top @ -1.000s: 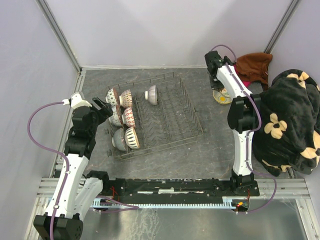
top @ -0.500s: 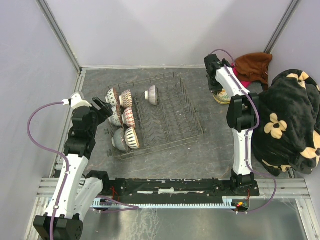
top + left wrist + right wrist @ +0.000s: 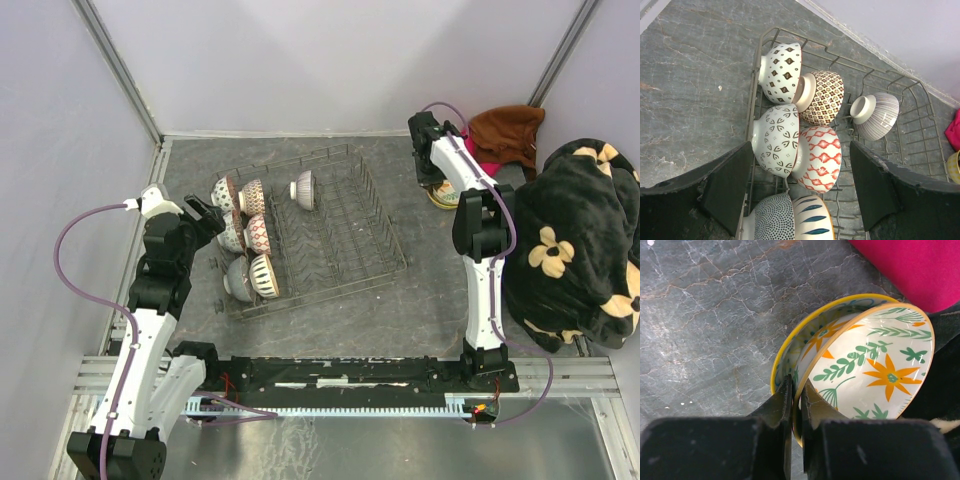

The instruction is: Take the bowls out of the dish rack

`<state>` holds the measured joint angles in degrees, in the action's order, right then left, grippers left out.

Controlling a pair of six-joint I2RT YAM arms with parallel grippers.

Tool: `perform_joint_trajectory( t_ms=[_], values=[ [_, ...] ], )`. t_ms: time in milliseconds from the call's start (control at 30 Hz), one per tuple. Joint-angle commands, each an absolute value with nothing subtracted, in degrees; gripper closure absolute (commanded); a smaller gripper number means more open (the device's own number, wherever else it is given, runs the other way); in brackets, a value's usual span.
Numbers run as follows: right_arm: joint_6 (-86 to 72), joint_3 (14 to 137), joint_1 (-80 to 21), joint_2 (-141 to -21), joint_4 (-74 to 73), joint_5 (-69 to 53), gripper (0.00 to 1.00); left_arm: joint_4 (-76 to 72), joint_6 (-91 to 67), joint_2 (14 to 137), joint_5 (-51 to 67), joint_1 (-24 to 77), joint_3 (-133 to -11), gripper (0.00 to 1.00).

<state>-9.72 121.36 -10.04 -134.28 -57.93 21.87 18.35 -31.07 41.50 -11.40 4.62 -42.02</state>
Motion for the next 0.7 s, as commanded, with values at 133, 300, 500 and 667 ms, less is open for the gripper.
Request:
perform_joint_trajectory(
  t_ms=[133, 300, 500, 667],
  values=[
    [-11.07, 122.54, -9.4, -133.18, -56.8, 22.89, 0.76, 17.31, -31.99, 40.78, -10.72, 4.66, -43.31, 0.16],
    [-11.31, 122.34, -9.31, -132.69, -56.37, 22.83, 0.66, 17.4, -31.99, 40.79, -10.74, 4.64, -43.41, 0.16],
    [-11.6, 121.42, -9.31, -131.05, -55.97, 22.85, 0.51, 17.44, -31.95, 40.88, -10.75, 4.66, -43.68, 0.16],
    [-11.69, 119.43, -9.4, -128.17, -54.8, 22.84, 0.45, 17.4, -31.99, 41.31, -10.49, 4.58, -44.02, 0.16]
  ],
)
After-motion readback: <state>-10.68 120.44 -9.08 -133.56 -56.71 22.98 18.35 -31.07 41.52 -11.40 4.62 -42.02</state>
